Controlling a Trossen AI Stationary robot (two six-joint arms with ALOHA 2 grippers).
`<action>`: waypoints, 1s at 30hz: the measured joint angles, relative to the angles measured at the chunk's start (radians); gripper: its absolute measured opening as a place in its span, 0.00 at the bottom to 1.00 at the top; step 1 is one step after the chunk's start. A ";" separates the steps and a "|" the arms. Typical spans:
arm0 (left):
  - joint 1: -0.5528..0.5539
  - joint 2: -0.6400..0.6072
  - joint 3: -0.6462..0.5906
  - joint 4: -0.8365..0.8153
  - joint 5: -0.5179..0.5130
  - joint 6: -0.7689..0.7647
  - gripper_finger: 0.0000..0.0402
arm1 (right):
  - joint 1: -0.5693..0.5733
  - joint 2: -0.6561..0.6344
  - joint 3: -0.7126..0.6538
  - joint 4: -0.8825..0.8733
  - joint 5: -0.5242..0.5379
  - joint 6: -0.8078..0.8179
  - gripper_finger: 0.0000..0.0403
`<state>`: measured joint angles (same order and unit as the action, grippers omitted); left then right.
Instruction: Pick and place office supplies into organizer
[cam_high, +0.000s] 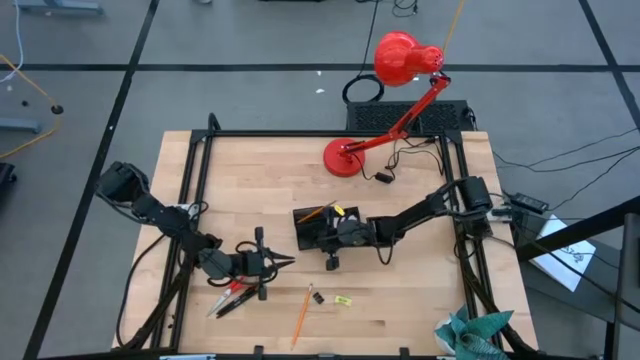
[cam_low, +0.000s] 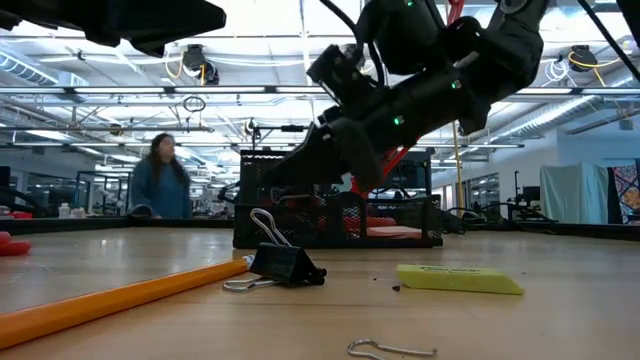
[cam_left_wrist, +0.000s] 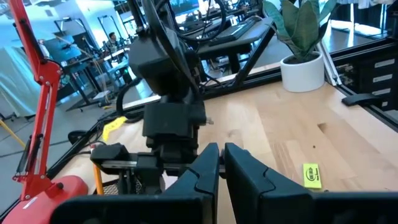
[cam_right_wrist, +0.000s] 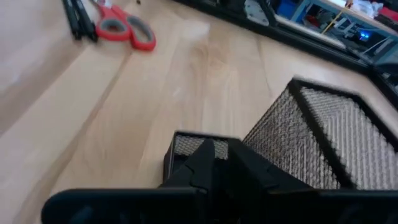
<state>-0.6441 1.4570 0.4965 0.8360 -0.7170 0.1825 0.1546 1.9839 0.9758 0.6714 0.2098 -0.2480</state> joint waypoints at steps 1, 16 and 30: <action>0.000 0.000 0.000 -0.002 0.000 0.000 0.09 | 0.000 -0.001 0.001 -0.001 0.001 0.000 0.07; 0.000 0.000 0.000 -0.019 0.000 -0.013 0.09 | 0.009 -0.001 0.001 -0.009 0.049 0.027 0.22; 0.000 0.000 0.000 -0.080 0.010 -0.067 0.09 | 0.167 -0.359 -0.004 -0.158 0.104 -0.059 0.15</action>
<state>-0.6441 1.4570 0.4963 0.7559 -0.7074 0.1152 0.3216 1.6252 0.9721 0.5132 0.3138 -0.3072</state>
